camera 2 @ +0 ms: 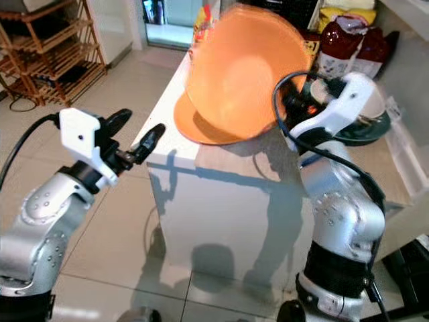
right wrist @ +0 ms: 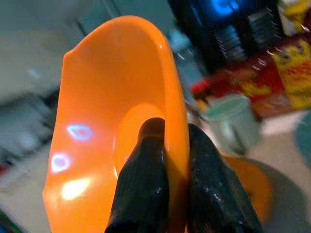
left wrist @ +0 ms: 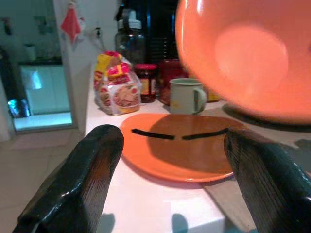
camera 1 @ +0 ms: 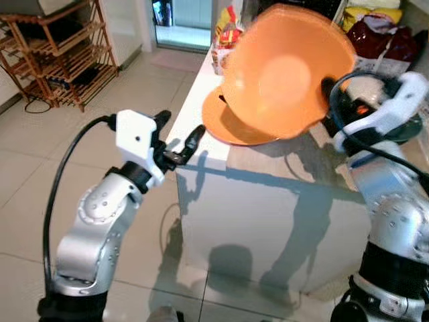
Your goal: Setting the table
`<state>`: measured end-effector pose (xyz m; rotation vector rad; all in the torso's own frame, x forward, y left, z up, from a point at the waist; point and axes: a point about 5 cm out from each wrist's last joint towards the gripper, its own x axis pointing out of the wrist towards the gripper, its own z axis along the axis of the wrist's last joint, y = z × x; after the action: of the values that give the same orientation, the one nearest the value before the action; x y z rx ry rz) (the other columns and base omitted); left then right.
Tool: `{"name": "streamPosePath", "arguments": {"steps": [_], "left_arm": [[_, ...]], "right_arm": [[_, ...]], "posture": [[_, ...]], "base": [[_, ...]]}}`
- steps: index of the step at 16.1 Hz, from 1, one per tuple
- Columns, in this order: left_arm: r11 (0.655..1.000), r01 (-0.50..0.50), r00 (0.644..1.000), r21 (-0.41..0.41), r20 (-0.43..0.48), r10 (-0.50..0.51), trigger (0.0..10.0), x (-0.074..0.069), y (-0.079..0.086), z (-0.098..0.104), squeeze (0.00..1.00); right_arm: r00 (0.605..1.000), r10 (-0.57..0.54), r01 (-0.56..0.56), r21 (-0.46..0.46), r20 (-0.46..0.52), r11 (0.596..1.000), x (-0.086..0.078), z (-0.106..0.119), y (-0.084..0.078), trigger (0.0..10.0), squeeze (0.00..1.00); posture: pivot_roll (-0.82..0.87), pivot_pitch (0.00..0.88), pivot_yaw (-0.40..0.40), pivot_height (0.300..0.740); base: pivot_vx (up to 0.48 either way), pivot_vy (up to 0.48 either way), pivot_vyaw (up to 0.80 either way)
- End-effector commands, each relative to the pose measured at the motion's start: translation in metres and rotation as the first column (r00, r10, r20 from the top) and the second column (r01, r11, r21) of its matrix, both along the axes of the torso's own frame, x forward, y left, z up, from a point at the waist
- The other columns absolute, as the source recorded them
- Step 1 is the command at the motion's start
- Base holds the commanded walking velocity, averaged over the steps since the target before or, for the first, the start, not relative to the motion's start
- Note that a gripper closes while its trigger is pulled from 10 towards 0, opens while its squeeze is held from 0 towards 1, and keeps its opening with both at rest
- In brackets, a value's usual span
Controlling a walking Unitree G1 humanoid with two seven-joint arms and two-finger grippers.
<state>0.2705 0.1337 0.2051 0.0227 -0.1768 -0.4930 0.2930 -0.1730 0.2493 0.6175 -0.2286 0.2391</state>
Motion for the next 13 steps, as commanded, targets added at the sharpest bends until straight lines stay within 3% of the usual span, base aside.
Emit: {"name": "streamPosePath", "arguments": {"steps": [1, 3, 5, 6, 11, 13], "left_arm": [[1.0, 0.016, 1.0, 0.005, 0.018, -0.016, 10.0, -0.002, -0.005, 0.006, 0.0], [1.0, 0.018, 1.0, 0.001, 0.019, -0.018, 10.0, -0.002, -0.006, 0.007, 0.0], [1.0, 0.015, 1.0, 0.006, 0.018, -0.015, 10.0, -0.002, -0.005, 0.006, 0.0], [1.0, 0.013, 1.0, 0.008, 0.017, -0.013, 10.0, -0.002, -0.004, 0.006, 0.0], [1.0, 0.014, 1.0, 0.024, 0.002, -0.014, 10.0, -0.001, -0.003, 0.003, 0.0], [0.999, -0.003, 1.0, 0.041, -0.009, 0.003, 10.0, 0.001, -0.003, -0.001, 0.0]], "right_arm": [[0.999, -0.01, 0.009, 0.054, 0.035, 0.999, -0.01, 0.004, -0.003, 10.0, 0.0], [0.999, -0.048, 0.047, 0.042, 0.019, 0.998, -0.016, -0.007, -0.002, 10.0, 0.0], [0.995, -0.098, 0.098, -0.053, 0.003, 0.994, -0.022, -0.02, -0.004, 10.0, 0.0], [0.993, -0.117, 0.116, -0.051, -0.008, 0.992, -0.023, -0.024, -0.006, 10.0, 0.0], [0.988, -0.156, 0.156, -0.085, 0.008, 0.984, -0.026, -0.026, -0.009, 10.0, 0.0], [0.986, -0.164, 0.164, -0.099, 0.01, 0.981, -0.029, -0.028, -0.01, 10.0, 0.0]], "posture": [[0.1, 0.048, -0.025, 0.74], [0.1, 0.049, -0.027, 0.74], [0.11, 0.049, -0.029, 0.74], [0.11, 0.047, -0.03, 0.74], [0.1, 0.045, -0.025, 0.74], [0.1, 0.041, -0.024, 0.74]], "base": [[0.0, 0.0, 0.0], [-0.137, 0.0, 0.0], [-0.287, 0.0, 0.0], [-0.289, 0.0, 0.0], [-0.299, 0.0, 0.0], [0.0, 0.0, 0.0]]}}
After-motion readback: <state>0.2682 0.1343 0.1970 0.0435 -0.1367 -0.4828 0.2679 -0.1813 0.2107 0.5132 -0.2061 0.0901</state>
